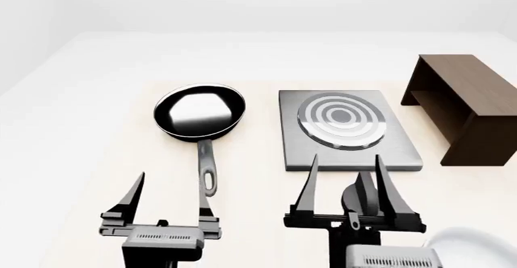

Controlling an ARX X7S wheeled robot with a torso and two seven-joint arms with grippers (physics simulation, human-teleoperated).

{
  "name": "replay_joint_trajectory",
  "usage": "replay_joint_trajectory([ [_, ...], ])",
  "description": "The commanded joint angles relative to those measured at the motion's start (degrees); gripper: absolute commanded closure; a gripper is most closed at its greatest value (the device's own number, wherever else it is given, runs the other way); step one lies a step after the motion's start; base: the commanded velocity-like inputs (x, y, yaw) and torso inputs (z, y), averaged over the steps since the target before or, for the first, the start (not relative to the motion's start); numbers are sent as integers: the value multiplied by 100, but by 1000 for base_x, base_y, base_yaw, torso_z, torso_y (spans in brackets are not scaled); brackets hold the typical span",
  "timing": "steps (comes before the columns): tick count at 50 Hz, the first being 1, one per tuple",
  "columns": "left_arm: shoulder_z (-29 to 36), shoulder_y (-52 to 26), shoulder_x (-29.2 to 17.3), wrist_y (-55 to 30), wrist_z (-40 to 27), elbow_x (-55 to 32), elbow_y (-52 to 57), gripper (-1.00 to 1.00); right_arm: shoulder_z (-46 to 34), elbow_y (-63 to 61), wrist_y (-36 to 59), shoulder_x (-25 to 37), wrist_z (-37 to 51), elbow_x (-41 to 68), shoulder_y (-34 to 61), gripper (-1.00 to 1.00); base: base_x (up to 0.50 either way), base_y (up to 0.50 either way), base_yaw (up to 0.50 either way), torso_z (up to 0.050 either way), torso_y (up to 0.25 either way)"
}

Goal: Turn on the stove.

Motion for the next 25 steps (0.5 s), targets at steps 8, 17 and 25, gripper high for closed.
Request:
replay_joint_trajectory([
  [8,69,131,36,142,-121,135,-23,-100,-42,-551,279,105,-8,103,-131,-100,0,0,0,0,0],
  [17,88,219,13,158,-168,179,44,-100,-108,-774,303,138,16,-27,-198,-100,0,0,0,0,0],
  [25,107,186,27,147,-174,180,15,-100,-220,-774,662,101,-132,44,29,-100,0,0,0,0,0],
])
